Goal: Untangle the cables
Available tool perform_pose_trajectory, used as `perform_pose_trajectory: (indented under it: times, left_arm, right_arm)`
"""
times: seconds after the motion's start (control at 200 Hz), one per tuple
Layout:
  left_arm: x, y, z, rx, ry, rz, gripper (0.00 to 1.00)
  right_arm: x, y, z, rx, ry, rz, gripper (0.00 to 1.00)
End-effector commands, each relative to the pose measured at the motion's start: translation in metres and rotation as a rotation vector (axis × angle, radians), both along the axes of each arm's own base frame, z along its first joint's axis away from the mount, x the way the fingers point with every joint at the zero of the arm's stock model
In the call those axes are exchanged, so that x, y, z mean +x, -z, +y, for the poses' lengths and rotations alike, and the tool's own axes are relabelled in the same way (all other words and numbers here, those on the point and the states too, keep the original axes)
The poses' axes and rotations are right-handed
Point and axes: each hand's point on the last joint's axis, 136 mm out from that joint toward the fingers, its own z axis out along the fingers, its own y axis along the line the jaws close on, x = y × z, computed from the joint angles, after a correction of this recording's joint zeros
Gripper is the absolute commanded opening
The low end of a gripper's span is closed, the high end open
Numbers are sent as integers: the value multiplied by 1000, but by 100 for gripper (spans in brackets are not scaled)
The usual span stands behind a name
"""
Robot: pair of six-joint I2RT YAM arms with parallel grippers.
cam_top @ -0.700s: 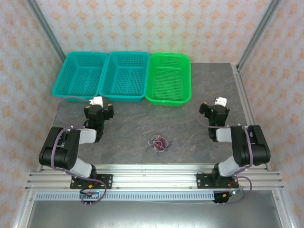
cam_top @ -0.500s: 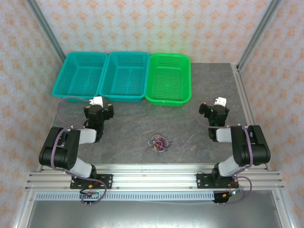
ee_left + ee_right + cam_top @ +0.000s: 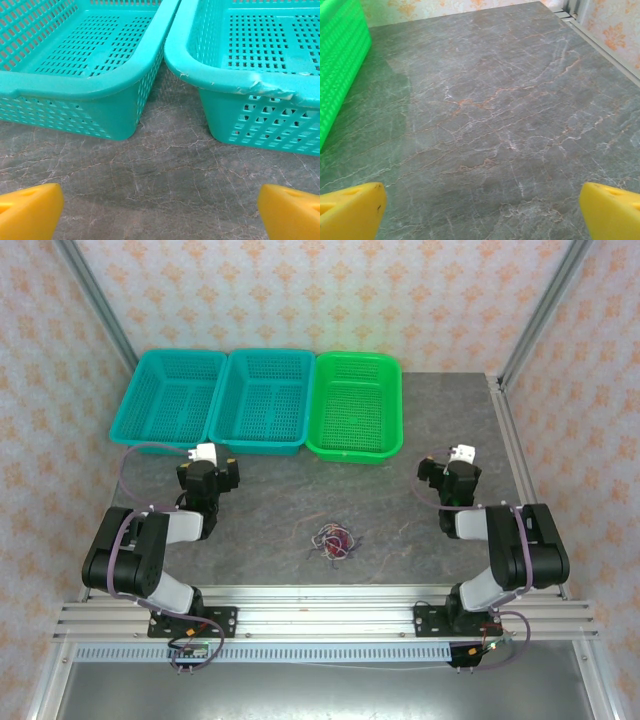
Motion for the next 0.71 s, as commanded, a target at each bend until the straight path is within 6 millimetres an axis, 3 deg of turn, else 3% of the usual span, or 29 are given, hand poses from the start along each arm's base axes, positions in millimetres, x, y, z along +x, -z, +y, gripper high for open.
perform_pose_trajectory:
  times: [0.0, 0.065, 0.1, 0.22, 0.305, 0.405, 0.475, 0.611, 0.701]
  left_arm:
    - [3, -20, 4, 5, -20, -48, 100]
    - [-3, -33, 10, 10, -54, -51, 100]
    - [-9, -39, 15, 7, -90, -49, 100]
    - [-25, -51, 26, 12, -156, -72, 100]
    - [-30, -66, 16, -52, -115, -107, 100]
    - [-35, -92, -3, -288, -97, -113, 100]
    - [-36, -108, -27, -483, -67, -58, 100]
    - [-48, -119, -107, -707, 115, 136, 95]
    - [-65, -108, -154, -840, 214, 269, 87]
  right_arm:
    - [-14, -37, -6, -11, 59, -70, 99]
    - [-41, -65, -37, 84, 287, -107, 99]
    - [-54, -79, -43, 149, 345, -127, 99]
    - [-78, -112, -31, 271, 292, -175, 99]
    - [-86, -124, -13, 410, 230, -160, 99]
    - [-79, -124, 36, 609, 61, -42, 98]
    - [-74, -122, 76, 667, -61, 78, 97]
    - [-85, -110, 155, 563, -294, 341, 98]
    - [-103, -93, 197, 507, -423, 523, 98]
